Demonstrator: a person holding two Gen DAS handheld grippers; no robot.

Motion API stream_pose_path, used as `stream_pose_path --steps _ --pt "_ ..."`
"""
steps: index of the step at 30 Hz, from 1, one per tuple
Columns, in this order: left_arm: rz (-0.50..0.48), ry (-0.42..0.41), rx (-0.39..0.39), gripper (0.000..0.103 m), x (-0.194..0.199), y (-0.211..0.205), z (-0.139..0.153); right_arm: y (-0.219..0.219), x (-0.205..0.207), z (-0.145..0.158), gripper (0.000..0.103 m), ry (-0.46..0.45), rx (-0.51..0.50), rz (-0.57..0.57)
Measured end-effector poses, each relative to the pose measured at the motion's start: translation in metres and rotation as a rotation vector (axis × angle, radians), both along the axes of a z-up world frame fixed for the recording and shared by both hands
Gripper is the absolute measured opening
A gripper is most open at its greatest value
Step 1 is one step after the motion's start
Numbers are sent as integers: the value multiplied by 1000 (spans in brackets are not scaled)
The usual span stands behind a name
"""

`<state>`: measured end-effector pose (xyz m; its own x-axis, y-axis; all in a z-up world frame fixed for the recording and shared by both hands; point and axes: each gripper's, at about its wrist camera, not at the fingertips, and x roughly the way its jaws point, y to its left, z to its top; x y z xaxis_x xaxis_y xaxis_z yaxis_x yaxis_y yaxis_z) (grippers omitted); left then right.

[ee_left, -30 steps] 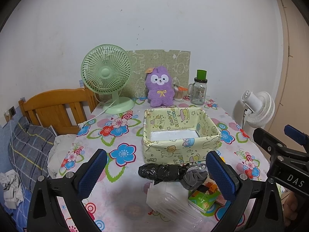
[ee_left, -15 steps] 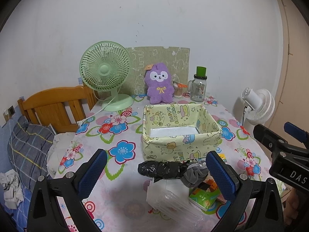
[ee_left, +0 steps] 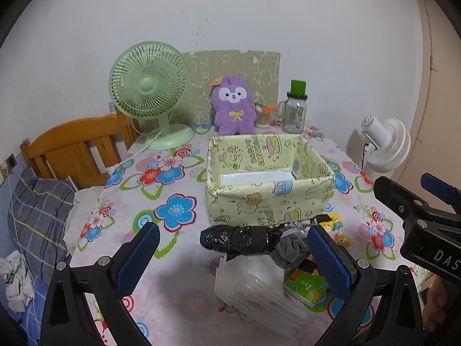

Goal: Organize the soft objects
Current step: 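Grasp the black umbrella with the left tool while the right tool grasps the grey pouch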

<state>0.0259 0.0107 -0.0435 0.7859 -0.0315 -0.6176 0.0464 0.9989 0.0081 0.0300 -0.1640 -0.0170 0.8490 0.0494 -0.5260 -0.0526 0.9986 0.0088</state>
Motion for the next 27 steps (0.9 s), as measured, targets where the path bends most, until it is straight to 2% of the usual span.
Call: stream_pose_path --steps 27 --pt "-35 197 21 103 49 0 -63 21 53 -59 103 200 28 90"
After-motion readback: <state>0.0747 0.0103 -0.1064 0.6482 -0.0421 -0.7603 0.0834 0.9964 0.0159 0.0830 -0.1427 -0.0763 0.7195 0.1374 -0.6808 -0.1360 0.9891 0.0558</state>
